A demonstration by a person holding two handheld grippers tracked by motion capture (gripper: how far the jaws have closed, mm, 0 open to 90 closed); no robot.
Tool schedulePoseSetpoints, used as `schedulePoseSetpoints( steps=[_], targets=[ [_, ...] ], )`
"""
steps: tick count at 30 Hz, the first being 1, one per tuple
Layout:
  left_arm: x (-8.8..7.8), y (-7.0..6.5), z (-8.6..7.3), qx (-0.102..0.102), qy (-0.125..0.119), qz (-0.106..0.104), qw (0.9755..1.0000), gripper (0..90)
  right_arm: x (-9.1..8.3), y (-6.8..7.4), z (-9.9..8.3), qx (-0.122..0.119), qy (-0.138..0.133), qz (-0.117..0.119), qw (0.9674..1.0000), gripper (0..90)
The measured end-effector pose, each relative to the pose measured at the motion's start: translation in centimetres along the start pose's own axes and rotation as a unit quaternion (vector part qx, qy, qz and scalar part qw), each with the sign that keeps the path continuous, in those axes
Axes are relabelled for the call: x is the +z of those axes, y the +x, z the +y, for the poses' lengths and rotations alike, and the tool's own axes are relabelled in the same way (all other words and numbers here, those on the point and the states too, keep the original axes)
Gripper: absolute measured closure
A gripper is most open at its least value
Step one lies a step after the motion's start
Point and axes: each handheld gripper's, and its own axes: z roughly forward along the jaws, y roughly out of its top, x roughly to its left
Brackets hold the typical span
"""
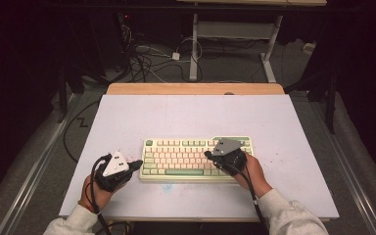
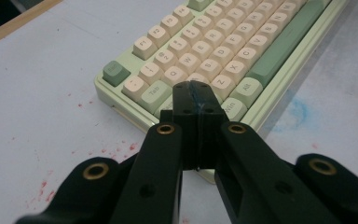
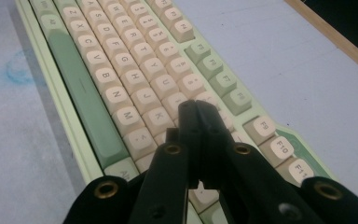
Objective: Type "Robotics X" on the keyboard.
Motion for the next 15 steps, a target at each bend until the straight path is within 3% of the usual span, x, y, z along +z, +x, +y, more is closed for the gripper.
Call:
schedulePoseSetpoints(
  steps=[15],
  targets=[
    [0.2, -0.2, 0.0, 0.010, 0.008, 0.000, 0.9999, 87.7, 2.3, 0.0, 0.8, -0.006, 0.027, 0.004, 0.9996, 90.0]
  ],
)
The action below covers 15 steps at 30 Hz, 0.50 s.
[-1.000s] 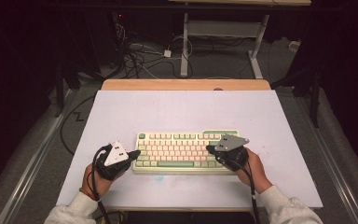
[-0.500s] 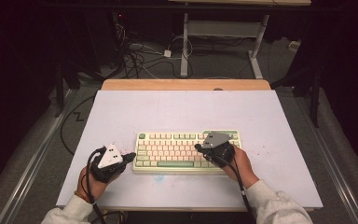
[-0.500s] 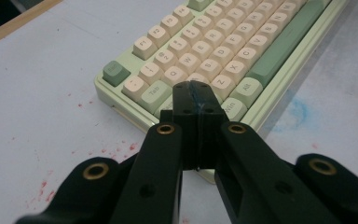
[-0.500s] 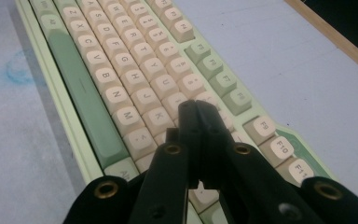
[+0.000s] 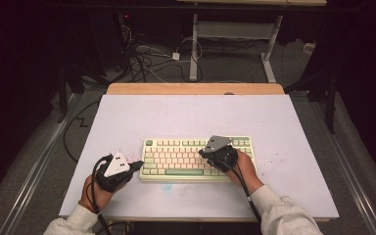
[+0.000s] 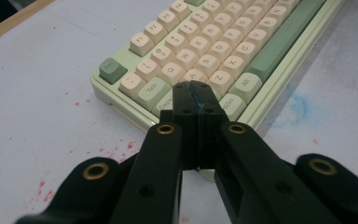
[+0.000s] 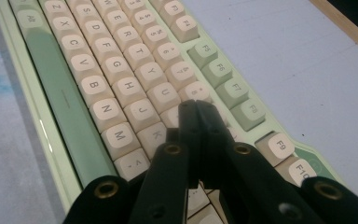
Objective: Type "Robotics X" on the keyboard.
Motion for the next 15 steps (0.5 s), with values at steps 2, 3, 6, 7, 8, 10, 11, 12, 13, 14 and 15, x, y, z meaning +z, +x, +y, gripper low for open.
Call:
schedulePoseSetpoints(
  steps=[2, 3, 6, 7, 8, 10, 11, 12, 13, 14, 15],
  targets=[
    [0.04, -0.02, -0.04, 0.001, 0.001, 0.000, 1.0000, 87.7, 0.20, 0.01, 0.02, 0.003, 0.004, -0.001, 1.0000, 90.0],
    [0.06, -0.03, -0.05, 0.002, 0.002, -0.001, 1.0000, 87.7, 0.33, -0.03, 0.02, 0.001, 0.005, -0.002, 1.0000, 90.0],
    [0.15, -0.08, -0.04, 0.004, 0.003, -0.003, 1.0000, 87.7, 0.59, -0.08, -0.02, 0.003, 0.012, -0.005, 0.9999, 90.0],
    [0.17, -0.09, -0.03, 0.004, 0.002, -0.003, 1.0000, 87.7, 0.63, -0.09, -0.02, 0.003, 0.014, -0.005, 0.9999, 90.0],
    [0.19, -0.10, -0.02, 0.005, 0.003, -0.003, 1.0000, 87.7, 0.63, -0.09, -0.02, 0.003, 0.014, -0.005, 0.9999, 90.0],
    [0.21, -0.10, 0.00, 0.005, 0.003, -0.004, 1.0000, 87.7, 0.83, -0.13, -0.05, 0.002, 0.017, -0.005, 0.9998, 90.0],
    [0.22, -0.10, 0.00, 0.005, 0.003, -0.004, 1.0000, 87.7, 0.86, -0.13, -0.05, 0.002, 0.017, -0.005, 0.9998, 90.0],
    [0.22, -0.11, 0.01, 0.006, 0.003, -0.004, 1.0000, 87.7, 0.89, -0.14, -0.06, 0.003, 0.018, -0.006, 0.9998, 90.0],
    [0.23, -0.11, 0.01, 0.006, 0.003, -0.004, 1.0000, 87.7, 0.93, -0.09, -0.07, 0.007, 0.020, -0.006, 0.9998, 90.0],
    [0.25, -0.12, 0.01, 0.006, 0.004, -0.004, 1.0000, 87.7, 0.93, -0.09, -0.07, 0.007, 0.020, -0.006, 0.9998, 90.0],
    [0.28, -0.13, 0.01, 0.007, 0.005, -0.005, 1.0000, 87.7, 1.01, -0.12, -0.12, 0.007, 0.020, -0.008, 0.9997, 90.0]
  ],
)
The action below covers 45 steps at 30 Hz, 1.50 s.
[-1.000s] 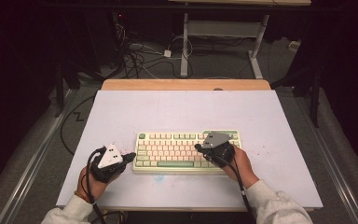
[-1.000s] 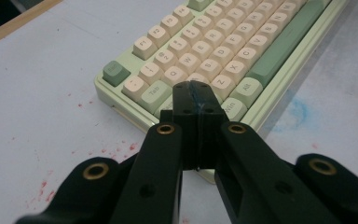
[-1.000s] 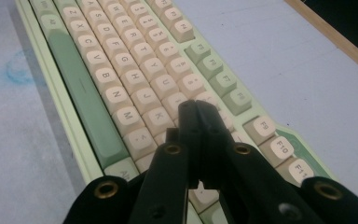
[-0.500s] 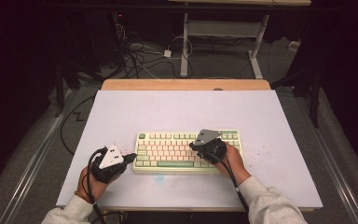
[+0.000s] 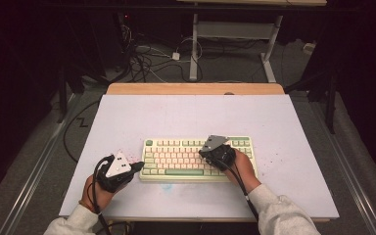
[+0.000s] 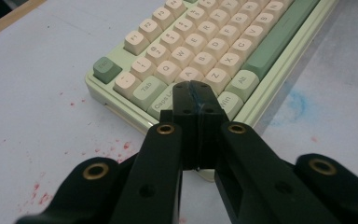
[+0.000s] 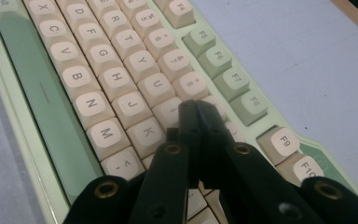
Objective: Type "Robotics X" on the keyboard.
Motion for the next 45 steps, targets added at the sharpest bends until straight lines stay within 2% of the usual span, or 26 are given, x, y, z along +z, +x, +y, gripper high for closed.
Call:
schedulePoseSetpoints(
  steps=[2, 3, 6, 9, 12, 15, 27, 38, 45],
  targets=[
    [0.1, 0.0, 0.0, 0.001, 0.002, 0.000, 1.0000, 87.7, 0.1, 0.0, 0.0, -0.001, 0.001, 0.000, 1.0000, 90.0],
    [0.1, 0.0, 0.0, 0.001, 0.002, 0.000, 1.0000, 87.7, 0.2, 0.1, 0.0, -0.005, 0.011, -0.002, 0.9999, 90.0],
    [0.1, -0.1, 0.0, 0.002, 0.002, -0.001, 1.0000, 87.7, 0.1, 0.2, 0.0, -0.010, 0.009, -0.002, 0.9999, 90.0],
    [0.0, -0.1, 0.0, 0.001, 0.002, -0.001, 1.0000, 87.7, -0.8, 0.1, 0.0, 0.008, -0.019, -0.007, 0.9998, 90.0],
    [0.0, -0.1, 0.0, 0.002, 0.002, 0.000, 1.0000, 87.7, -1.2, 0.0, -0.1, 0.010, -0.026, -0.007, 0.9996, 90.0],
    [0.1, -0.1, 0.0, 0.002, 0.001, 0.002, 1.0000, 87.7, -2.2, 0.0, -0.3, 0.023, -0.048, -0.006, 0.9985, 90.0],
    [0.1, -0.2, 0.1, 0.005, -0.002, 0.007, 1.0000, 87.7, -5.5, -0.5, -1.3, 0.029, -0.090, -0.019, 0.9954, 90.0],
    [0.1, -0.3, 0.2, 0.006, -0.002, 0.007, 1.0000, 87.7, -7.3, -0.2, -1.8, 0.026, -0.108, -0.021, 0.9936, 90.0],
    [0.2, -0.4, 0.4, 0.008, -0.004, 0.004, 1.0000, 87.7, -8.0, 0.1, -2.5, 0.023, -0.108, -0.023, 0.9936, 90.0]
  ],
)
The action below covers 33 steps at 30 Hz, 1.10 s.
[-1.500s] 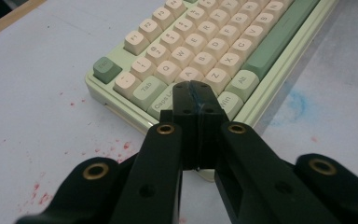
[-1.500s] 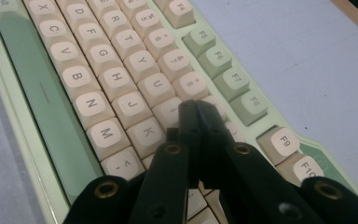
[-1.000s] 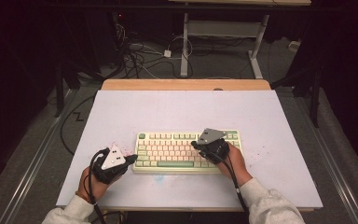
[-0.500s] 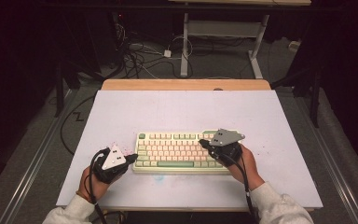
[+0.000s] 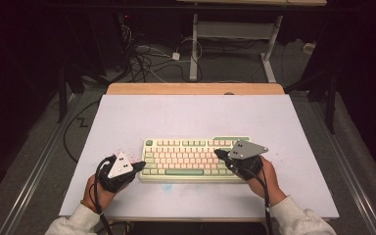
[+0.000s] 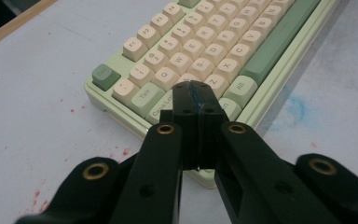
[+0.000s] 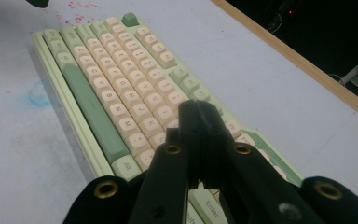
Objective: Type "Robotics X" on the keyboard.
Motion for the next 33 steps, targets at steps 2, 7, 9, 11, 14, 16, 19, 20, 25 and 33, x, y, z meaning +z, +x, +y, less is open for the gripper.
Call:
schedulePoseSetpoints(
  steps=[2, 7, 9, 11, 14, 16, 19, 20, 25, 33],
  targets=[
    [0.0, -0.1, 0.0, 0.000, 0.000, -0.001, 1.0000, 87.7, -0.4, -0.1, -0.2, 0.003, -0.002, 0.000, 1.0000, 90.0],
    [0.1, -0.2, 0.2, 0.002, -0.002, -0.002, 1.0000, 87.6, -0.8, -0.1, -0.5, 0.003, -0.002, -0.002, 1.0000, 90.0],
    [0.1, -0.2, 0.2, 0.003, -0.002, -0.002, 1.0000, 87.7, -1.1, -0.1, -0.7, 0.003, -0.003, -0.003, 1.0000, 90.0],
    [0.1, -0.3, 0.2, 0.007, 0.000, -0.001, 1.0000, 87.7, -1.4, -0.2, -0.9, 0.004, -0.004, -0.005, 1.0000, 90.0],
    [0.2, -0.3, 0.2, 0.006, 0.002, -0.001, 1.0000, 87.7, -2.0, -0.3, -1.4, 0.008, -0.003, -0.006, 0.9999, 90.0],
    [0.1, -0.2, 0.2, 0.005, 0.000, 0.000, 1.0000, 87.6, -2.1, -0.3, -1.5, 0.007, -0.003, -0.008, 0.9999, 90.0],
    [0.0, -0.3, 0.3, 0.006, -0.001, 0.001, 1.0000, 87.6, -2.6, -0.3, -1.8, 0.006, -0.005, -0.010, 0.9999, 90.0],
    [0.0, -0.3, 0.3, 0.006, -0.001, 0.001, 1.0000, 87.7, -2.8, -0.4, -1.9, 0.008, -0.006, -0.011, 0.9999, 90.0],
    [-0.1, -0.3, 0.3, 0.005, -0.003, 0.003, 1.0000, 87.7, -3.4, -0.5, -2.5, 0.007, -0.007, -0.014, 0.9998, 90.0],
    [-0.3, -0.6, 0.7, 0.017, -0.012, 0.007, 0.9998, 87.7, -4.5, -1.1, -3.5, 0.013, -0.009, -0.027, 0.9995, 90.0]
  ],
)
